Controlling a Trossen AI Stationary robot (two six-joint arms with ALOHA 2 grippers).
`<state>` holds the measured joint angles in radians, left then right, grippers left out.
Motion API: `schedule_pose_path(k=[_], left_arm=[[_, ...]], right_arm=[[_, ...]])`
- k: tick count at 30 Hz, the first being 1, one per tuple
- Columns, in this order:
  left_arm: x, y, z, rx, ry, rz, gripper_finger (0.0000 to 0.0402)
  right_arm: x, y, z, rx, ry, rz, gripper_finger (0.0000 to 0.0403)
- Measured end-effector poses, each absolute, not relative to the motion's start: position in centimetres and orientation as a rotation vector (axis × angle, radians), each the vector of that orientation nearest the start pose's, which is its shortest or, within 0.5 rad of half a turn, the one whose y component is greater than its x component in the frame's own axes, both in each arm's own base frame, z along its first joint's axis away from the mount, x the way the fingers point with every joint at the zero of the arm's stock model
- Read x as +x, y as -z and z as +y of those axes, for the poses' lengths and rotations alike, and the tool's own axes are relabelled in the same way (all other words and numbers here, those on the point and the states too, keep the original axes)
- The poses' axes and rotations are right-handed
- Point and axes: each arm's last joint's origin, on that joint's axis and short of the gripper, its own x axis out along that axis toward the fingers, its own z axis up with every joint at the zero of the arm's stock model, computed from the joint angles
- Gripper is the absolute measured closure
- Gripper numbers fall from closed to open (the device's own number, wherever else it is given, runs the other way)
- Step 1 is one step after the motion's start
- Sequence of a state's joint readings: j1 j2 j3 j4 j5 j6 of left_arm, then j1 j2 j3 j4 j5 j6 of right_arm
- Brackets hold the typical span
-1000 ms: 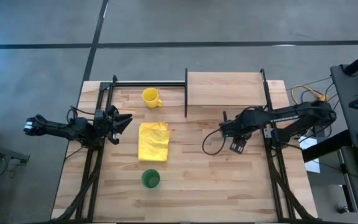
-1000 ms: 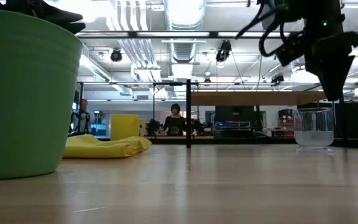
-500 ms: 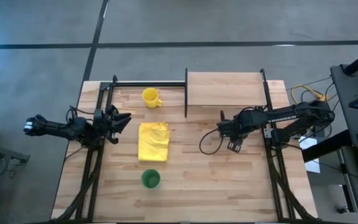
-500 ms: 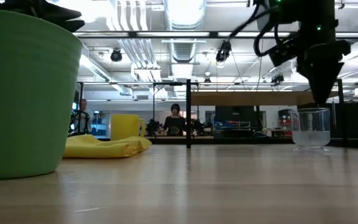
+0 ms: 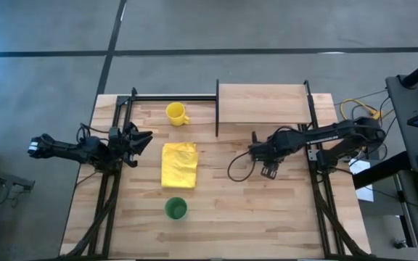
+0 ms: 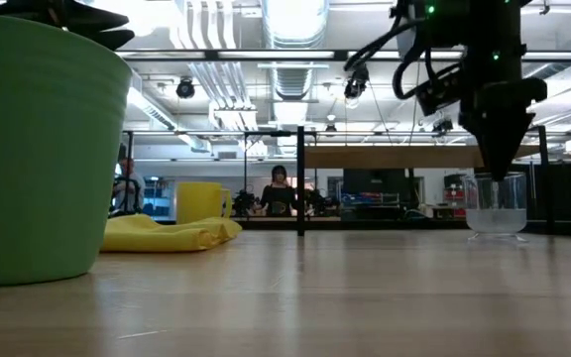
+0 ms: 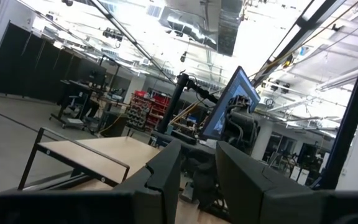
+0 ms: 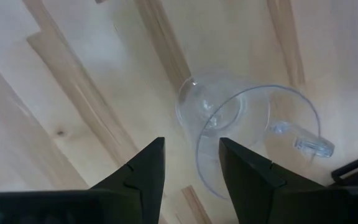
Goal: Stack small to large cups/mugs on shelf
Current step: Put the transparent mug on the shelf
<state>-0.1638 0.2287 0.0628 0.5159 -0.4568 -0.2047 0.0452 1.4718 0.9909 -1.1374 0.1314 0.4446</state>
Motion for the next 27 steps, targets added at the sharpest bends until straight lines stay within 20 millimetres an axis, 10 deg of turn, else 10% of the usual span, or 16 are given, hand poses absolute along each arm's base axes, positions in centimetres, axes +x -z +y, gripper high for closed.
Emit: schedule_pose_path(k=[13, 27], left_arm=[[10.2, -21.6, -0.4, -0.313, -0.254, -0.374, 0.0313], [10.1, -21.7, -0.4, -0.319, -0.251, -0.397, 0.0313]], right_arm=[[24.8, -19.6, 0.7, 0.169, 0.448, 1.624, 0.0348], [28.9, -31.6, 0.7, 0.123, 0.288, 1.219, 0.0394]])
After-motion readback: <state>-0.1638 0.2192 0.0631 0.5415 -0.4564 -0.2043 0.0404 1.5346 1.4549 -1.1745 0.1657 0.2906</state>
